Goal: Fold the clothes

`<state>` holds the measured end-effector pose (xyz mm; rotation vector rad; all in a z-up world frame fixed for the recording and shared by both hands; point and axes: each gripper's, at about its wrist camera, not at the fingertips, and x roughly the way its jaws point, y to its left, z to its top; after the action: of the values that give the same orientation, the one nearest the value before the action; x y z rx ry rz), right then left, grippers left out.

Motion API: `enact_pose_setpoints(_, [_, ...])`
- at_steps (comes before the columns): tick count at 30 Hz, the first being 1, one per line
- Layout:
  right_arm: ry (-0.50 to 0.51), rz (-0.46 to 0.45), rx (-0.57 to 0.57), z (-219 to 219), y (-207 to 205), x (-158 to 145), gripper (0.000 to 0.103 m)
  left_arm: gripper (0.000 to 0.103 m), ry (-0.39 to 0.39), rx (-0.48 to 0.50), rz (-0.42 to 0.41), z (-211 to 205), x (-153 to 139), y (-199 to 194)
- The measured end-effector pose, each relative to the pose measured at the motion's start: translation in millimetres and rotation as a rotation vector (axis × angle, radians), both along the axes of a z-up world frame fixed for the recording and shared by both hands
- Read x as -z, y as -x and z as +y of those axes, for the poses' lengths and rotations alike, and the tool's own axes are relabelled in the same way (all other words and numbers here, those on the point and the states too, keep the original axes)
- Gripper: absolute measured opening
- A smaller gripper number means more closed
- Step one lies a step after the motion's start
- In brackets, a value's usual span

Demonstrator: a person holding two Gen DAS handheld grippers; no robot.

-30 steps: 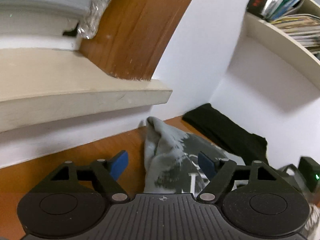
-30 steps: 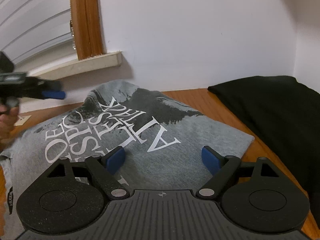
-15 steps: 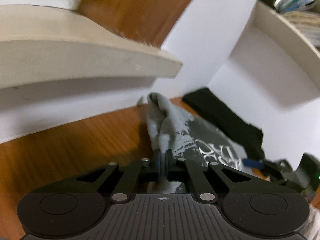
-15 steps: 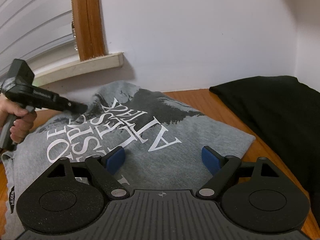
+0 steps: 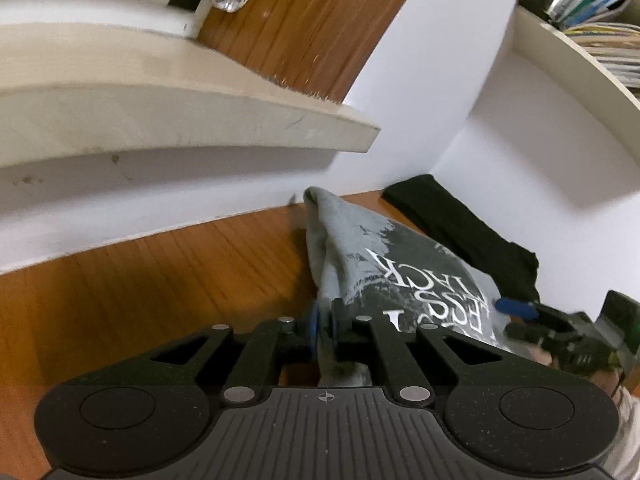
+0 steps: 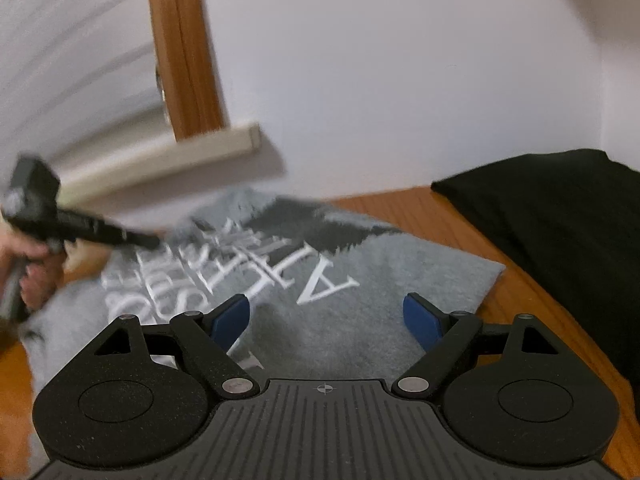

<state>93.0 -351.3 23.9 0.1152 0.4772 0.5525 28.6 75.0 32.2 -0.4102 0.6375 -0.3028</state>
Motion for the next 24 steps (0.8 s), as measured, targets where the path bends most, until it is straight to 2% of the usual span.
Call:
enact_pose_setpoints(2, [-0.03, 0.003, 0.057, -11.1, 0.9, -1.0, 0.082, 0.006, -0.005, 0.011, 0.001, 2.3, -1.8, 11.6])
enact_pose_setpoints(5, [0.016, 0.051, 0.143, -19.3, -5.1, 0.8, 0.064, 0.007, -0.007, 0.034, 0.019, 5.6, -1.0, 29.0])
enact_pose_setpoints(6, [0.04, 0.073, 0.159, -19.4, -8.8, 2.4, 0.06, 0.012, -0.013, 0.041, 0.023, 6.1, -1.1, 34.5])
enact_pose_setpoints(8, [0.065, 0.12, 0.156, -18.8, -17.4, 6.1, 0.057, 0.028, -0.024, 0.055, 0.032, 7.2, -1.2, 45.6])
enact_pose_setpoints(11, [0.118, 0.135, 0.128, -8.9, -25.0, 5.7, 0.052, 0.028, -0.028, 0.085, 0.047, 8.1, -0.4, 59.6])
enact_pose_setpoints(15, [0.247, 0.086, 0.113, 9.0, -33.1, 1.8, 0.048, 0.028, -0.064, 0.115, 0.058, 7.5, 2.7, 75.3])
enact_pose_setpoints(18, [0.311, 0.064, 0.137, 10.9, -43.5, 2.3, 0.047, 0.009, -0.089, 0.125, 0.074, 4.3, 8.5, 87.3])
enact_pose_setpoints(20, [0.32, 0.071, 0.15, 12.0, -49.8, 1.7, 0.047, 0.004, -0.087, 0.142, 0.062, -0.6, 9.3, 99.5])
enact_pose_setpoints(24, [0.348, 0.056, 0.181, 16.5, -44.8, -5.7, 0.047, 0.003, -0.084, 0.151, 0.044, -7.7, 10.7, 124.3])
